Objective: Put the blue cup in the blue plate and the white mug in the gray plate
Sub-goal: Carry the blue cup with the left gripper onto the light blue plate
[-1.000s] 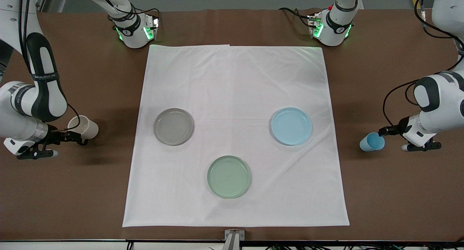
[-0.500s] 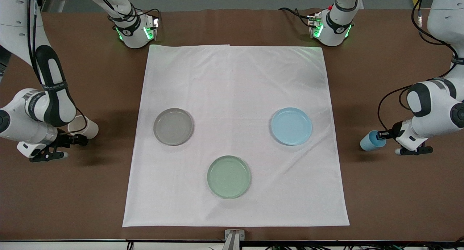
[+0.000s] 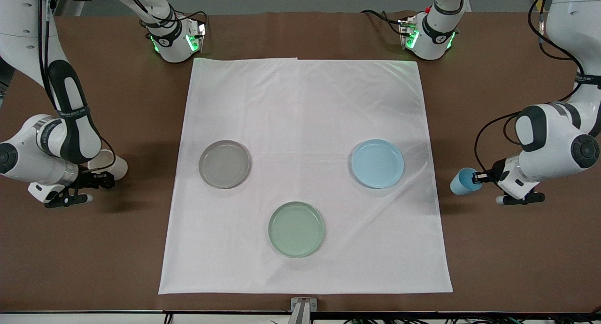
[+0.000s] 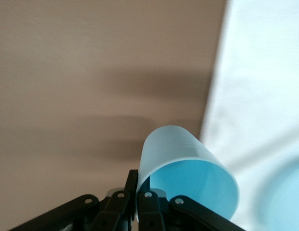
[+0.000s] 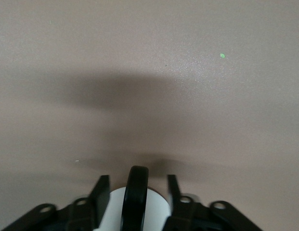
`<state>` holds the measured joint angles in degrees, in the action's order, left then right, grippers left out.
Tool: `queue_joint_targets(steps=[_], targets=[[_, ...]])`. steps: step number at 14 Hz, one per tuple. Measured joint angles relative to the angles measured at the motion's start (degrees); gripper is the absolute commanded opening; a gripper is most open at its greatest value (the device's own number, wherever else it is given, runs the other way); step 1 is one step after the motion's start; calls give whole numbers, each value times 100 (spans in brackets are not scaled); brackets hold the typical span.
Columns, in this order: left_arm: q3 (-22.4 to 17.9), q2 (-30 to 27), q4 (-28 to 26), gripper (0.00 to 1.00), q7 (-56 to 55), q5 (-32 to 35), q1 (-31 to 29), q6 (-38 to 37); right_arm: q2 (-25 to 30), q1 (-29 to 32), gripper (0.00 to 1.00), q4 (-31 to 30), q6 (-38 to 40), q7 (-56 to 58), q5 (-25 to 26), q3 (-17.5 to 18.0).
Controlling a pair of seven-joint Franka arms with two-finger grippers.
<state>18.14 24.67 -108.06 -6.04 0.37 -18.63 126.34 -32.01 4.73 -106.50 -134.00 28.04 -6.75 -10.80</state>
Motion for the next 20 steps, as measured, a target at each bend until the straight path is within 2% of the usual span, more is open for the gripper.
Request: queue_joint_targets(steps=[3,5,7,11,13,14,15,17,18,20], targets=[[786,-204,-70,1,-1433,-1,62,-287,0,0,32,-1,0,4,-1,0],[1110,-192,-197,1,-2090,-1,134,-287,0,1,29,-1,-1,6,-3,0],[1238,-151,-298,1,-2627,-1,342,-283,0,1,27,2,-11,8,-5,1],[1244,-1,-406,4,-3586,1,1104,-190,1,1,17,7,-17,10,-35,2],[1241,44,-621,13,-3633,2,1170,173,1,1,9,13,-23,24,-129,3],[1232,66,-756,18,-3633,2,1168,352,2,1,6,20,-23,24,-139,3],[1220,83,-849,29,-3633,2,1163,446,6,1,5,26,-23,25,-142,6],[1211,87,-916,90,-3633,54,1143,486,52,-5,4,52,16,30,-145,28],[1211,83,-912,100,-3665,88,1130,494,116,-26,4,96,157,31,-147,47],[1210,-12,-857,100,-3775,127,1094,456,378,-206,4,250,728,-79,-186,77]])
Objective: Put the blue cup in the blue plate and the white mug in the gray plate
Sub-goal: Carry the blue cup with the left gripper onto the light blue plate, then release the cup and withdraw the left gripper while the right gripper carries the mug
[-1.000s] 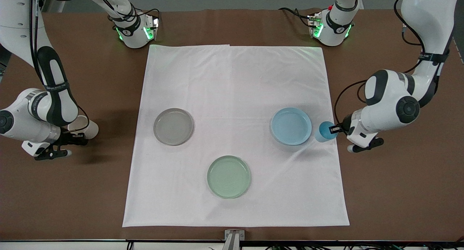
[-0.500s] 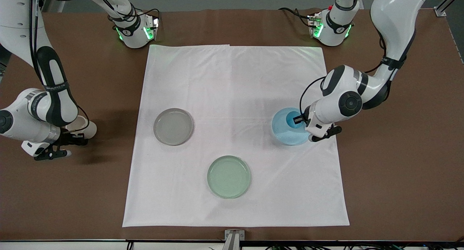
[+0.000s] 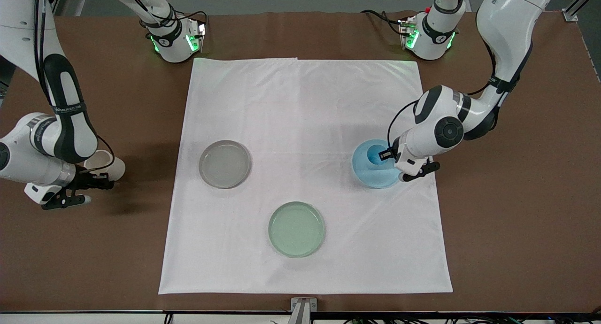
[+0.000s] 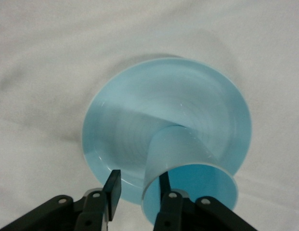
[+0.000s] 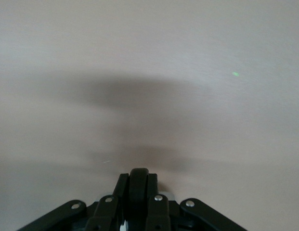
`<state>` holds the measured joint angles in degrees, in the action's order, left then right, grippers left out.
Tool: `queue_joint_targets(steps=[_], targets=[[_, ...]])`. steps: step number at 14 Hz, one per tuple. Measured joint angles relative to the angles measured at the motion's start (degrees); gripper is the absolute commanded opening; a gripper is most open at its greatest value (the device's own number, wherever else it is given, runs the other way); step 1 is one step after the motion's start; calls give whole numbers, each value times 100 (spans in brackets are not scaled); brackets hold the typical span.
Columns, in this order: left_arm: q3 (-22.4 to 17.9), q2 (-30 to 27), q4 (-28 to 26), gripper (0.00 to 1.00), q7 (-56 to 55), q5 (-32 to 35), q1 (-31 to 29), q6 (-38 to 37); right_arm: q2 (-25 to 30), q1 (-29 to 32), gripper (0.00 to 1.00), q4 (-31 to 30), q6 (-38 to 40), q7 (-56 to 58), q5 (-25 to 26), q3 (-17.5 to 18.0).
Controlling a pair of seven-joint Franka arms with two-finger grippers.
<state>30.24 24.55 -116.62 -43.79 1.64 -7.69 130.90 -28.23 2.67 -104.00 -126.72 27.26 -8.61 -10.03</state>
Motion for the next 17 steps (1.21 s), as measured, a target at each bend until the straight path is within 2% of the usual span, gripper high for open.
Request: queue_joint_targets(steps=[2,4,7,9,11,14,15,17], targets=[[-6,-280,345,100,-29,110,-66,-509,374,-451,4,75,483,-713,-25,20],[-5,-615,1167,100,-46,398,-284,-1503,609,-1089,3,56,695,-1665,-28,46],[-23,-884,2594,100,295,737,-522,-2708,633,-2128,3,-89,588,-3254,-29,69],[-50,-952,3189,100,699,921,-577,-3258,586,-2644,3,-160,330,-3952,-29,70],[-49,-1031,3549,100,1258,958,-685,-3730,475,-2953,3,-238,-20,-4379,-29,67],[-90,-1358,3711,100,2185,950,-869,-4000,168,-3207,3,-341,-630,-4708,-29,65],[-251,-1534,3711,100,2490,892,-801,-4147,62,-3240,3,-348,-757,-4728,-29,64],[-1058,-1879,3701,100,3054,587,-285,-4579,-59,-3247,3,-348,-863,-4734,-29,50]])
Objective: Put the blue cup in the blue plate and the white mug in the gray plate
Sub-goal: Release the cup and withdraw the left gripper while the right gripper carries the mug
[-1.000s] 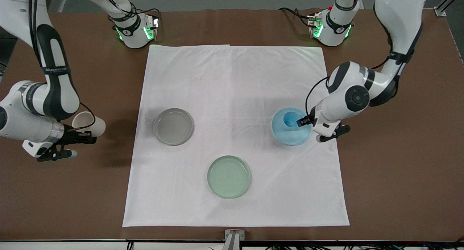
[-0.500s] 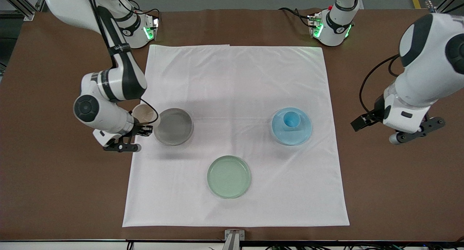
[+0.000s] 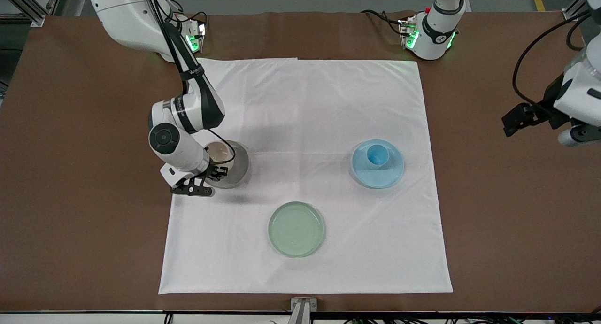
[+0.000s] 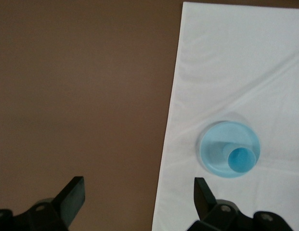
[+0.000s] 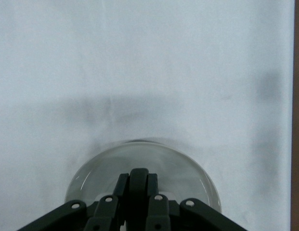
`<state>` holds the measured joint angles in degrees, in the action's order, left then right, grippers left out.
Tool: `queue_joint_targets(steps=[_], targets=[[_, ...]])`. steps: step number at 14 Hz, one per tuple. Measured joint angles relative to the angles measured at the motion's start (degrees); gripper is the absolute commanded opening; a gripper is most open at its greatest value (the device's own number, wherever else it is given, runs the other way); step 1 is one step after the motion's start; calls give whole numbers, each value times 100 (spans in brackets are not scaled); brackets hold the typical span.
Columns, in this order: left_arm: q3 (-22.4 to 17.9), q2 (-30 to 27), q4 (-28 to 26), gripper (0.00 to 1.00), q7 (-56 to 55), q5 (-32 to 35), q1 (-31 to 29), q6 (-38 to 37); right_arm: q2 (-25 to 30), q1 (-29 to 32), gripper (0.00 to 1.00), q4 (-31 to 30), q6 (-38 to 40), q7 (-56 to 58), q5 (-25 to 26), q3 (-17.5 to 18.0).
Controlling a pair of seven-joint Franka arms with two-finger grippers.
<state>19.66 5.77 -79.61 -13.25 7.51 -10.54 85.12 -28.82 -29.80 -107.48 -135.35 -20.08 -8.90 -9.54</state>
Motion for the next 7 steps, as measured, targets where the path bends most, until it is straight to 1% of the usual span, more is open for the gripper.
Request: queue_joint_targets(steps=[2,4,5,7], targets=[[-885,-299,-130,100,488,-195,605,-235,-38,4,3,-1,-48,0,0,-38],[-1454,-550,-406,100,670,-289,1013,-275,-67,4,3,-2,-99,0,0,-48],[-1604,-656,-548,100,693,-368,1115,-275,-85,3,3,-2,-110,0,0,-48],[-1683,-824,-760,100,729,-497,1137,-270,-133,0,3,-2,-128,0,0,-45]])
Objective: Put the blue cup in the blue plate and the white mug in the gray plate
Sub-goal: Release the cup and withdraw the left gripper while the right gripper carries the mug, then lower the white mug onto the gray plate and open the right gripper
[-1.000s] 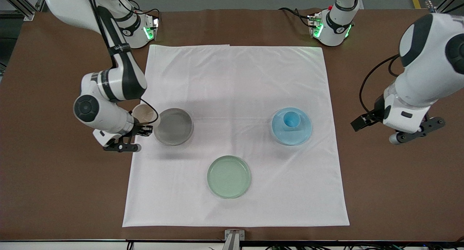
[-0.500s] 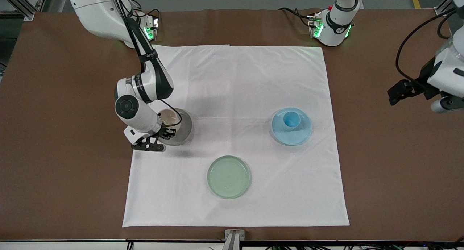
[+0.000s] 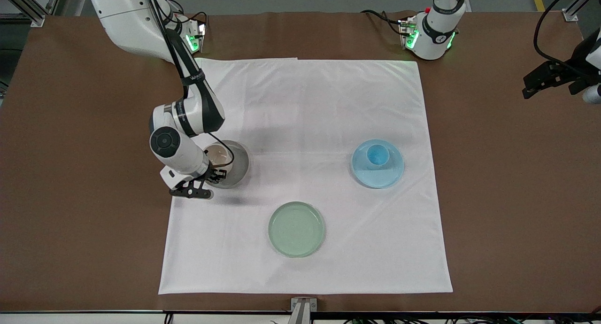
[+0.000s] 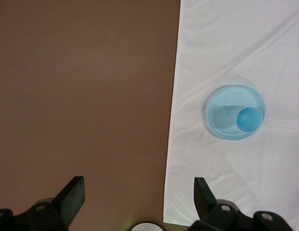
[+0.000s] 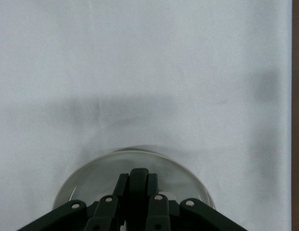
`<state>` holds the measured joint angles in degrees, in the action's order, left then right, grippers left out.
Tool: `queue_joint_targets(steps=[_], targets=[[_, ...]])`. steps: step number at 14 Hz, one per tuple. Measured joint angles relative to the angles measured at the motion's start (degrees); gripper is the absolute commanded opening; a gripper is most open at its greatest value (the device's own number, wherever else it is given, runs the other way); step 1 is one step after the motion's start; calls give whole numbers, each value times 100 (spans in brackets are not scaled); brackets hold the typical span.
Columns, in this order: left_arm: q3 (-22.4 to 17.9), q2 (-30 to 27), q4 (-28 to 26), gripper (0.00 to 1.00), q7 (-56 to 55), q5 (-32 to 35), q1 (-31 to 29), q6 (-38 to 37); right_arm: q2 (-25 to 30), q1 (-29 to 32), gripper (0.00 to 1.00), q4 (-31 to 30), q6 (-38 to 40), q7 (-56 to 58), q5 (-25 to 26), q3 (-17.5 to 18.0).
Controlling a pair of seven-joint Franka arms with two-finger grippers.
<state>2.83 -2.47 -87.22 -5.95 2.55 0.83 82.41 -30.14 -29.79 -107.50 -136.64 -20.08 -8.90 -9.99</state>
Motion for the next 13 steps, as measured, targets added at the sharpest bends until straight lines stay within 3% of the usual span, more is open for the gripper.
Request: queue_joint_targets(steps=[2,3,4,5,7,9,13], targets=[[1,-71,-62,100,2,0,2,1,-39,-3,8,2,-12,-2,-4,5],[5,-80,-70,100,1,0,4,1,-38,-3,28,4,-11,-2,-6,5],[9,-81,-76,100,2,0,12,2,-39,-3,55,4,-8,-3,-6,5],[13,-81,-83,100,2,0,23,5,-39,-3,97,3,-2,-4,-6,5],[14,-82,-86,100,2,0,61,21,-3,-3,100,45,249,-4,-6,-3],[14,-88,-85,100,2,0,70,50,275,3,100,171,993,-4,-6,-60],[8,-121,-76,100,2,0,68,93,1630,48,100,275,2907,6,197,-344]])
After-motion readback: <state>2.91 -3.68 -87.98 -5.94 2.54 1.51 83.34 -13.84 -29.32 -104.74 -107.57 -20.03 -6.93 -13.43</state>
